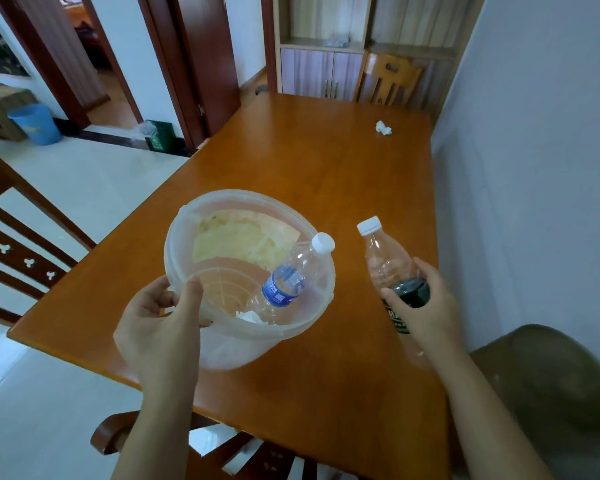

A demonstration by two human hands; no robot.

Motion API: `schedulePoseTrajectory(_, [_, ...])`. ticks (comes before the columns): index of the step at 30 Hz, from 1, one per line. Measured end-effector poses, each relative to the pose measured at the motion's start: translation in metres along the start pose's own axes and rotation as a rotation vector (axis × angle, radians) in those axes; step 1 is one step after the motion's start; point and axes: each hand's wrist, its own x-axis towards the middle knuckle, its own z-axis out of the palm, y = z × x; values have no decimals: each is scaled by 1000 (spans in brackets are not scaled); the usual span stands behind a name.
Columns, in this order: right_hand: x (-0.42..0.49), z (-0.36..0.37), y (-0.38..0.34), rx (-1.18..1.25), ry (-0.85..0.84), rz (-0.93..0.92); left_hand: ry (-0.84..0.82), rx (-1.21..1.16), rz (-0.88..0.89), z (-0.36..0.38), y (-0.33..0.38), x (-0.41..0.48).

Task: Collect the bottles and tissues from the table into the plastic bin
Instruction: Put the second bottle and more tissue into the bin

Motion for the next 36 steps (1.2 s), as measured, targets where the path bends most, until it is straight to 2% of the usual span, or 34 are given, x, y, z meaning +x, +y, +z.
schedulePoseTrajectory(8, [0,-55,-100,433,182,-149,-81,-42,11,13,9,-8])
schedulePoseTrajectory(14, [-8,-52,-140,708,144,-236,-126,-27,23,22,15,-13])
schedulePoseTrajectory(26, [-18,6,-121,632,140,-179,-165,-51,53,16,27,-21])
schedulePoseTrajectory(36, [-32,19,-98,580,3,-136,-128,-73,69,3,28,-21])
